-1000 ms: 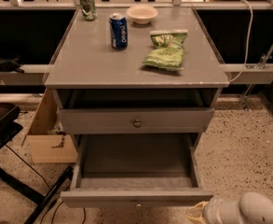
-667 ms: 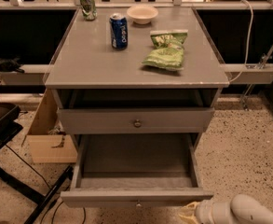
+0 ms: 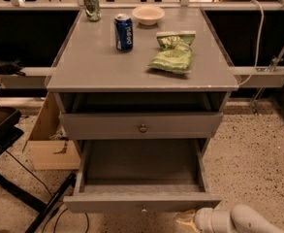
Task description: Close middle drawer
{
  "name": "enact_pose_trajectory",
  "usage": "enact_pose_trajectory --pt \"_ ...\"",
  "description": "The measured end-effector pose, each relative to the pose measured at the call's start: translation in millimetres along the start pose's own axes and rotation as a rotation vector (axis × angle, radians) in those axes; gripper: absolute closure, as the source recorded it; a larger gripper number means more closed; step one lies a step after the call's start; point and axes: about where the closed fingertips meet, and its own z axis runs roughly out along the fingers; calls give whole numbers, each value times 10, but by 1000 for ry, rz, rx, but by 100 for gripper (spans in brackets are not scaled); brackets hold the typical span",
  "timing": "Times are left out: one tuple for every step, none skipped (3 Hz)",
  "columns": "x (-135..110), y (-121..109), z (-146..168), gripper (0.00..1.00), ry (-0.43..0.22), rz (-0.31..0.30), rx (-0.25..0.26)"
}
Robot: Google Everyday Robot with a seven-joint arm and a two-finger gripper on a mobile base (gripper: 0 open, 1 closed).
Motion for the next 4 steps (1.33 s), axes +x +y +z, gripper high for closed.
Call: enact_pose_trajectory --pt "-183 -80 23 100 -39 -24 6" --pt "-454 -224 -24 100 -74 -60 19" --pt "-734 -399 -114 100 -104 -95 41" --pt "-1053 -691 -221 100 -148 -127 73"
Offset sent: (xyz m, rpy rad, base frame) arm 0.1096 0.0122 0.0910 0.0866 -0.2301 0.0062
